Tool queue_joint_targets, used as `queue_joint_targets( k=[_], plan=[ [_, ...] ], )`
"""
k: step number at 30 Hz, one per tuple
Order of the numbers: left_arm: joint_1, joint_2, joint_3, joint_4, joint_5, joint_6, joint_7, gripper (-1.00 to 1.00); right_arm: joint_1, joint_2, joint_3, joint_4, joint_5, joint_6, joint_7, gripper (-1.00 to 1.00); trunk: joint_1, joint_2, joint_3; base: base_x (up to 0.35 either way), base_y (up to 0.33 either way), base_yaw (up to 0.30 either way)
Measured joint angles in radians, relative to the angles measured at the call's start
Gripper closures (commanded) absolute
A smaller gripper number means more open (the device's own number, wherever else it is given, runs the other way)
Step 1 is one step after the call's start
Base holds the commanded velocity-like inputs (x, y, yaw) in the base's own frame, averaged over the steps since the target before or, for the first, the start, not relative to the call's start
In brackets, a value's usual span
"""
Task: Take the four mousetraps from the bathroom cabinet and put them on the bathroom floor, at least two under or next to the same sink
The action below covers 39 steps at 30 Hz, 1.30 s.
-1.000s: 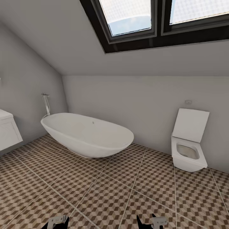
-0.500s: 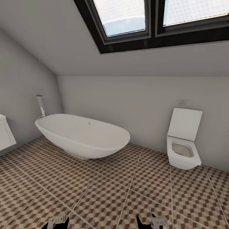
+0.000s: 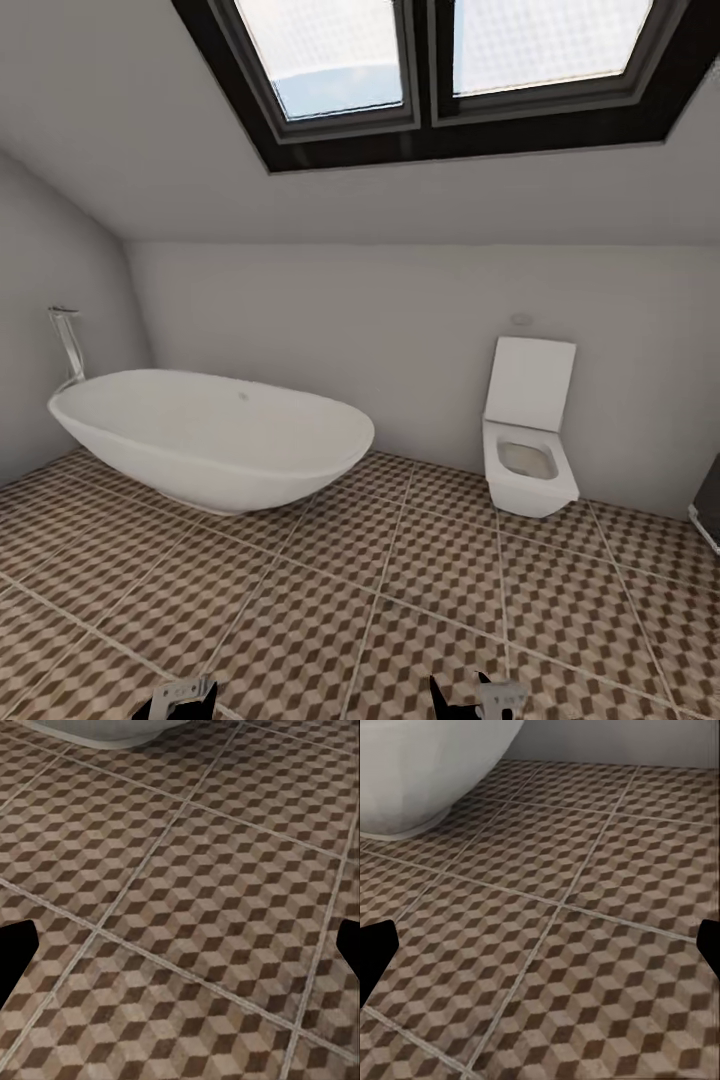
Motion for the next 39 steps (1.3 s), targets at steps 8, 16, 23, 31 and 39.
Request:
queue_joint_targets(
  k=[8,16,23,31,39],
  plan=[
    [0.000,0.000,0.001,0.000,0.000,0.000,0.000,-1.00,0.000,-0.047,-0.004,-0.001,-0.004,-0.001,-0.002,-1.00,0.000,0.000,0.004,0.000,0.000,-0.242],
    [0.000,0.001,0.001,0.000,0.000,0.000,0.001,-1.00,0.000,-0.115,-0.001,-0.001,-0.003,-0.004,-0.003,-1.00,0.000,0.000,0.004,0.000,0.000,-0.152],
    [0.000,0.001,0.001,0.000,0.000,0.000,0.001,-1.00,0.000,-0.123,0.000,-0.001,-0.003,-0.005,-0.002,-1.00,0.000,0.000,0.004,0.000,0.000,-0.107],
    [0.000,0.000,0.001,0.000,0.000,0.000,0.001,-1.00,0.000,-0.121,0.000,-0.001,-0.003,-0.005,-0.001,-1.00,0.000,0.000,0.006,0.000,0.000,-0.171],
    [0.000,0.000,0.000,0.000,0.000,0.000,0.001,-1.00,0.000,-0.121,0.000,-0.001,-0.003,-0.005,-0.001,-1.00,0.000,0.000,0.010,0.000,0.000,-0.244]
  ],
)
